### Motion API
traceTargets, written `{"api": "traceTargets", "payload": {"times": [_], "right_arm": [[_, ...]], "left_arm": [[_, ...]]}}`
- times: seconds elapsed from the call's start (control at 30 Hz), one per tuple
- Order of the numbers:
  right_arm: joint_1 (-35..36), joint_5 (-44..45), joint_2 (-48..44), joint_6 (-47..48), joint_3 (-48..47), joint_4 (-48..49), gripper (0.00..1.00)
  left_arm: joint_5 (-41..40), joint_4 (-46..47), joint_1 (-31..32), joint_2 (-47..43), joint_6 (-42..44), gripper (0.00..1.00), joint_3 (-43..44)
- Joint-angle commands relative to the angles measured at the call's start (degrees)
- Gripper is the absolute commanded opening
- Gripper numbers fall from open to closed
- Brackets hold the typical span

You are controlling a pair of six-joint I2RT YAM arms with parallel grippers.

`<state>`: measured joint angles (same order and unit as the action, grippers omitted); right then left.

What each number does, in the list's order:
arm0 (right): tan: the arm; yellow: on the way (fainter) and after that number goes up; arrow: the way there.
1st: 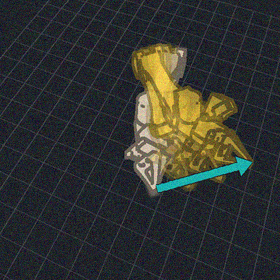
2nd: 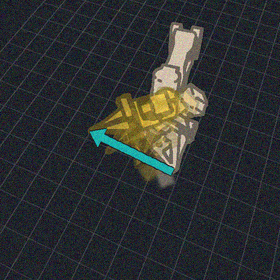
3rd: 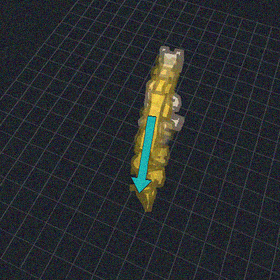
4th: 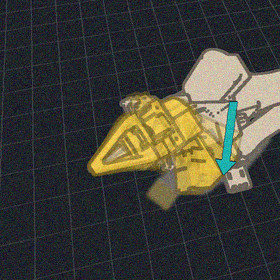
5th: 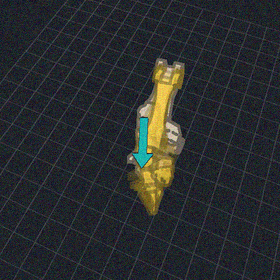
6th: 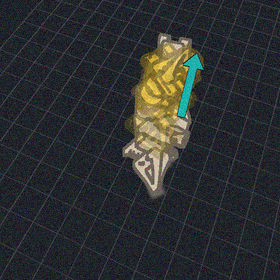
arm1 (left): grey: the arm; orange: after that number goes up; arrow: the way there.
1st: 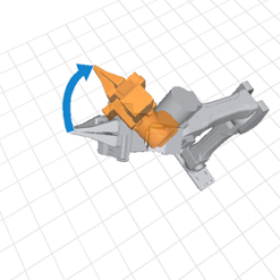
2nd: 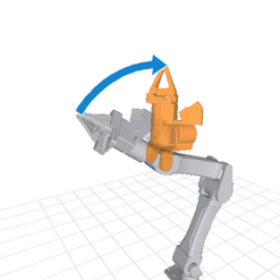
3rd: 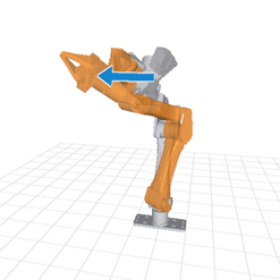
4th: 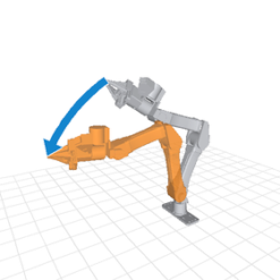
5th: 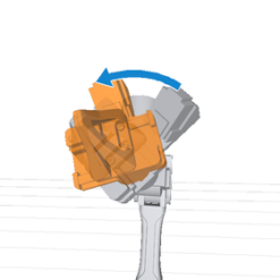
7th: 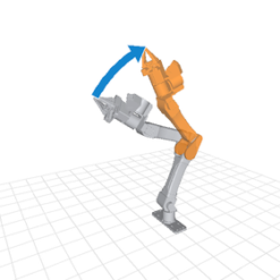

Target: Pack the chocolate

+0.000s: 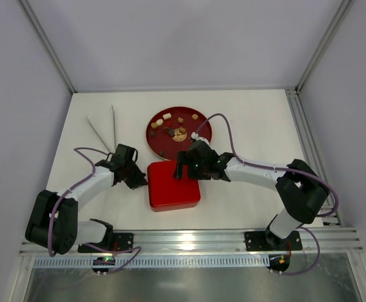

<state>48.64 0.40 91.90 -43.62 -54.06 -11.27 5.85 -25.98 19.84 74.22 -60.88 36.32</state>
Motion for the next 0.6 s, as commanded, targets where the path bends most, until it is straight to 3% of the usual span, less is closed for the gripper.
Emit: {"api": "traceTargets", "payload": {"times": [0.0,0.57], "right_arm": [[1.1,-0.7,0.9,-0.1,-3.7,1.1,1.0],[2.6,4.6,2.6,0.8,-7.6,-4.2,1.0]], "left_arm": [[2.5,2.6,1.0,-0.2,-0.6,0.01,2.3],[2.5,2.6,1.6,-0.1,-0.6,0.0,2.5]]}}
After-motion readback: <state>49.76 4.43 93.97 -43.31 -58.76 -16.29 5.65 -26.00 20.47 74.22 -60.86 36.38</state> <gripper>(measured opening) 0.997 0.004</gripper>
